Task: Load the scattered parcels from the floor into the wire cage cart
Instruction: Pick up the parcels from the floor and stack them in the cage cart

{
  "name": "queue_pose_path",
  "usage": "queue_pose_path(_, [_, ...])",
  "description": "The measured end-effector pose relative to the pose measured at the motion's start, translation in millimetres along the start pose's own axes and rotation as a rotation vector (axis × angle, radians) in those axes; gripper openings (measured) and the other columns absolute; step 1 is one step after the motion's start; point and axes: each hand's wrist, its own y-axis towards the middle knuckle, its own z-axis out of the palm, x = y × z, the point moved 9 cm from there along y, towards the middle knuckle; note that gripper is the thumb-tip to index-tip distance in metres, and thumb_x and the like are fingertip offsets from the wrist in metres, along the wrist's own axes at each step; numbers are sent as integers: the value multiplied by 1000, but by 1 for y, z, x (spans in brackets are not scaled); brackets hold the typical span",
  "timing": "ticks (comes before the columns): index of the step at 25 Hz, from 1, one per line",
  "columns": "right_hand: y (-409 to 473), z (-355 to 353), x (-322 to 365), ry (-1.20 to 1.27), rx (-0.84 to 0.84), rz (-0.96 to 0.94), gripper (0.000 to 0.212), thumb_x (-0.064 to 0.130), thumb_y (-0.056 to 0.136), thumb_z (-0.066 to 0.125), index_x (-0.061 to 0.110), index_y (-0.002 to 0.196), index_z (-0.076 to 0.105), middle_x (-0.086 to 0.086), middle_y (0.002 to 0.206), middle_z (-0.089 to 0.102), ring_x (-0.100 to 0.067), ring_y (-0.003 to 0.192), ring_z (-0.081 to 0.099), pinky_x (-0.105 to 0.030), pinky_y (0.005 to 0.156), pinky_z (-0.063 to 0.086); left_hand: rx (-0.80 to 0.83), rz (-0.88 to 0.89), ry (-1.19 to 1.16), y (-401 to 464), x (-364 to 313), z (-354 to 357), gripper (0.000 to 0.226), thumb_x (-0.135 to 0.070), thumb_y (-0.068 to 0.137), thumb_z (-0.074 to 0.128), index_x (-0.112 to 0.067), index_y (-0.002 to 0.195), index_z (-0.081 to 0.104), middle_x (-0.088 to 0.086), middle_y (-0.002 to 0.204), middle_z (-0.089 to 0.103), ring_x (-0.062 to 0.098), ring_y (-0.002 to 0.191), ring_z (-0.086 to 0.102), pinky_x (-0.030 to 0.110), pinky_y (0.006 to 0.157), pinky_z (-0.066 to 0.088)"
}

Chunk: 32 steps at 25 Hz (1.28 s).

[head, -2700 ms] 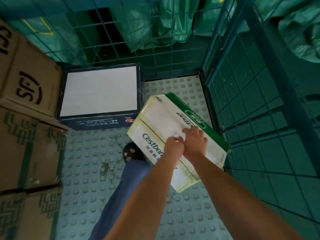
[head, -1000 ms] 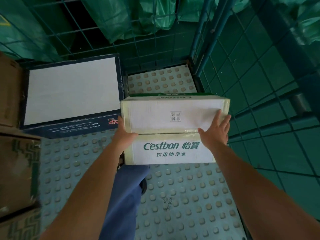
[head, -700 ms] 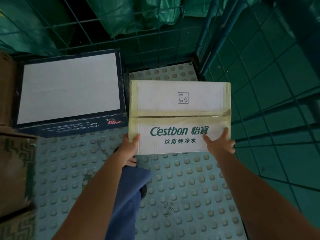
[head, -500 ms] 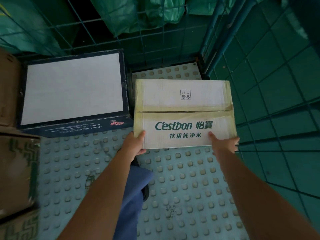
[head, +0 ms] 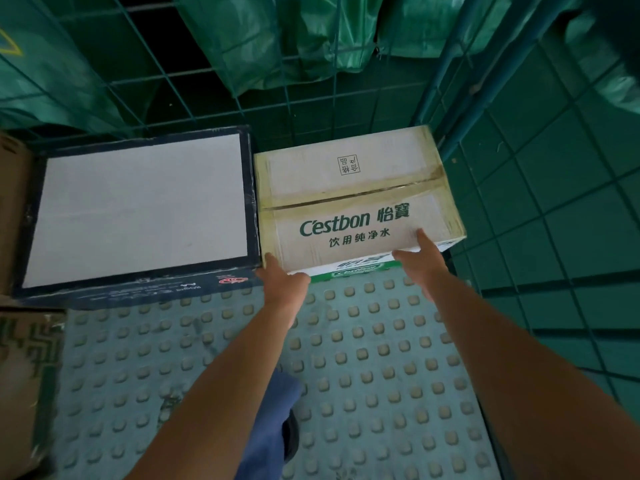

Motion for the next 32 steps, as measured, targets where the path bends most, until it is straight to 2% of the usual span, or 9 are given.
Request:
queue_pose_path(3, [16,4,8,241,10,105,70,10,95,57,25,153,21,-9,151,37,-31,129,47,-41,108,39,-46,-157,-208,-7,-14,10,92,0,88,57,-21,155,-3,12,161,2,31,139,30,28,96,44])
queue_pose_path(6, [18,23,19,358,85,194,67,8,99,49,27,154,16,-10,143,44,-28,122,54,-31,87,55,-24,-259,-384,1,-30,21,90,-3,90,55,-26,155,-2,10,160,13,33,138,31,46,110,33])
queue_pose_path(8, [25,29,32,331,88,187,66,13,100,48,31,154,14,-7,144,44,-28,125,49,-30,79,53,21,-213,-382,26,-45,17,81,-4,87,57,-19,154,14,13,150,33,32,127,44,43,101,42])
queue_pose_path(10, [38,34,44,332,80,174,66,21,98,49,35,153,15,-4,147,42,-30,129,45,-44,101,39,41,-186,-370,55,-54,4,65,-5,83,61,-9,143,36,14,126,53,25,107,55,33,88,48])
queue_pose_path(12, [47,43,43,330,108,210,63,31,100,45,36,153,13,-2,146,41,-31,131,42,-48,107,30,98,-184,-308,69,-56,-1,54,-6,85,61,-6,137,45,8,108,54,18,93,54,27,81,47])
queue_pose_path(15, [39,45,43,299,146,177,63,27,102,44,37,153,9,-7,143,43,-33,126,45,-42,98,34,162,-133,-167,66,-52,-3,58,-3,85,61,-10,139,41,10,129,49,22,112,51,36,100,45])
queue_pose_path(21, [-21,18,54,394,173,214,46,14,104,36,18,150,30,-16,145,44,-27,129,47,-37,108,37,159,26,151,14,-55,-30,35,-4,89,57,-8,123,57,13,103,59,18,75,54,33,75,48])
queue_pose_path(27, [-165,-38,56,228,123,99,22,7,99,41,2,111,59,-12,99,60,-13,75,61,-25,59,36,128,164,152,-138,-77,-79,20,-3,92,52,-15,106,58,7,87,59,22,80,54,35,73,44])
queue_pose_path(32, [-289,-81,33,230,126,42,28,7,98,43,1,121,57,-12,98,61,-16,77,58,-25,63,39,85,223,204,-265,-60,-113,20,-5,94,48,-20,85,57,8,86,60,20,75,52,33,63,43])
